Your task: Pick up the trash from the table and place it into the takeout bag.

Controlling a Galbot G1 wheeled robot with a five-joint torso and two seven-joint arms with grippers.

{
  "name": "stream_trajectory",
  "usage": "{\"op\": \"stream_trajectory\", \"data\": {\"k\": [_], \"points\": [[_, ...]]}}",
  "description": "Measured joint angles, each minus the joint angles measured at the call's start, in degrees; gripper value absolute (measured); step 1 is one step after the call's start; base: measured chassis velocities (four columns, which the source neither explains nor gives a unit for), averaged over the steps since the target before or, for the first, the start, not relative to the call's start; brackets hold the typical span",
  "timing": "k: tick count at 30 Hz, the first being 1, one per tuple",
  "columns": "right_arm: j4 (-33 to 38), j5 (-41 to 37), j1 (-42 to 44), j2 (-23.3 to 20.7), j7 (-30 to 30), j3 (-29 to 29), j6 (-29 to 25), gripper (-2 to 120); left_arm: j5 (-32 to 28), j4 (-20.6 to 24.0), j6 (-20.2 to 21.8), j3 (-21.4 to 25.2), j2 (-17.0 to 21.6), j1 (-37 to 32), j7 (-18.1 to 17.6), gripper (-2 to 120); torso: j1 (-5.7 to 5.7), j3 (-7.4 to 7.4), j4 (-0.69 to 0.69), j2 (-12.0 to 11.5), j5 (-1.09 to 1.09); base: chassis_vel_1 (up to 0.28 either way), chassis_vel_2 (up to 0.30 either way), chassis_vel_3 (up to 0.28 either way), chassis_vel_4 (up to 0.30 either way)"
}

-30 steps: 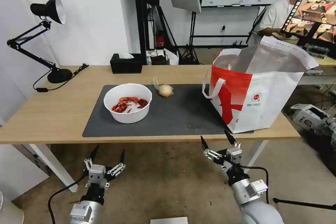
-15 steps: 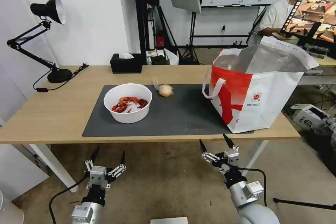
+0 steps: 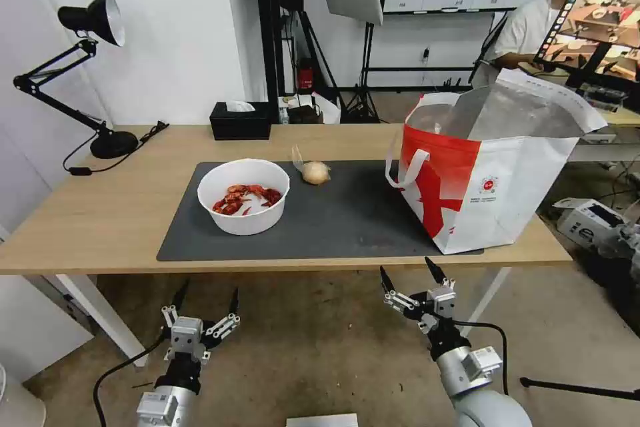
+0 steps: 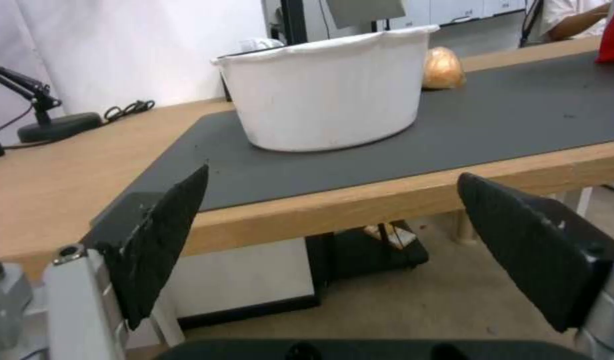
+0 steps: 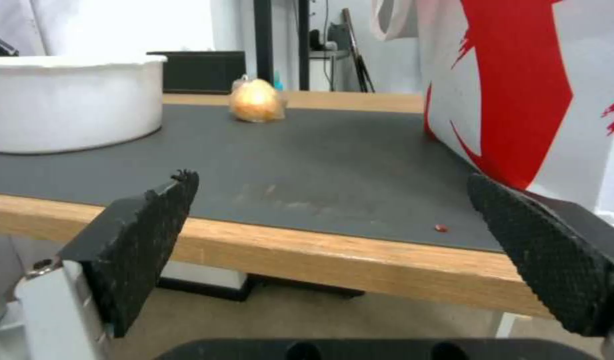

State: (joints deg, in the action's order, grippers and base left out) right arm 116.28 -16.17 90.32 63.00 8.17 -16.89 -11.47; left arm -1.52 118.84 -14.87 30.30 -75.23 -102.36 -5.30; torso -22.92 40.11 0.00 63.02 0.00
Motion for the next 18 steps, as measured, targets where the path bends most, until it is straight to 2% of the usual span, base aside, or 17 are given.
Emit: {"op": "stream_trajectory", "data": {"k": [13,18], "points": [[1.9,-1.8,-0.8,-0.8,-0.1,1.7,1.4,100,0.0,0.5,0.0,0.2,-0.1,-0.1,0.0,100,0.0,0.0,0.0,0.0,0.0,0.0,0.0,0.0,0.0],[3.8,-5.6,-4.9,-2.6,-0.1,3.8,2.8,100,-0.1,0.8,0.0,0.2,0.0,0.1,-0.1,100,0.0,0.0,-0.01,0.0,0.01,0.0,0.0,0.0,0.0]]}}
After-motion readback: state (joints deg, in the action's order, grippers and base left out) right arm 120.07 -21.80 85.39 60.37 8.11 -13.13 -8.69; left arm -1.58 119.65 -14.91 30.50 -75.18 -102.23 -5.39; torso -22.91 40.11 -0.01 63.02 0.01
